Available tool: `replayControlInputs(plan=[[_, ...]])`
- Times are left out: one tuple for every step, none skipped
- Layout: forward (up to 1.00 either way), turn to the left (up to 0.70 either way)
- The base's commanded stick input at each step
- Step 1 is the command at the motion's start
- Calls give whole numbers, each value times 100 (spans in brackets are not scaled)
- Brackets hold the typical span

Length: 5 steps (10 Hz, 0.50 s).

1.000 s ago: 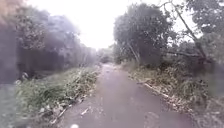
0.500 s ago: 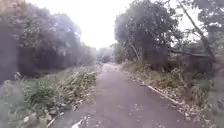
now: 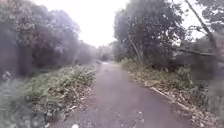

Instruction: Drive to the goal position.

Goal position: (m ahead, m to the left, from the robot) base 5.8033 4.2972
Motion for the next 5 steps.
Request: replayControlInputs(plan=[[60,0],[60,0],[60,0],[60,0],[60,0]])
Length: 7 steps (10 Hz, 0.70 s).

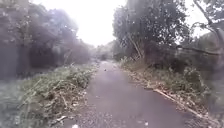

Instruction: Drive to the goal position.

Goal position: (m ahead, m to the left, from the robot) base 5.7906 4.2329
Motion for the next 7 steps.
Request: replayControlInputs(plan=[[60,-4],[60,-10],[60,-10],[60,-10],[60,-10],[60,-10],[60,-10]])
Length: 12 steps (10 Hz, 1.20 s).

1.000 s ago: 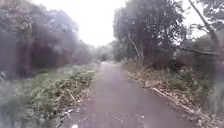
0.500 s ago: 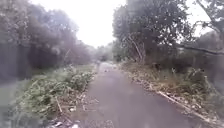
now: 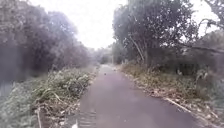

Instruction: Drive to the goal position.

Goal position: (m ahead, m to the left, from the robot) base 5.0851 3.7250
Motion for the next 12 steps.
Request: replayControlInputs(plan=[[60,-7],[60,-1],[60,0],[60,0],[60,0],[60,0],[60,0],[60,0],[60,0],[60,0],[60,0],[60,3]])
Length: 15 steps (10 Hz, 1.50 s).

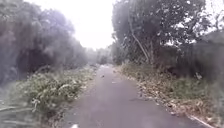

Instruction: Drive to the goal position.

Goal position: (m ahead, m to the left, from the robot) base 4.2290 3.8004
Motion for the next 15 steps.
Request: replayControlInputs(plan=[[60,6],[60,9],[60,12],[60,14],[60,10],[60,4],[60,0],[60,0],[60,0],[60,1],[60,8],[60,12],[60,15],[60,15],[60,7]])
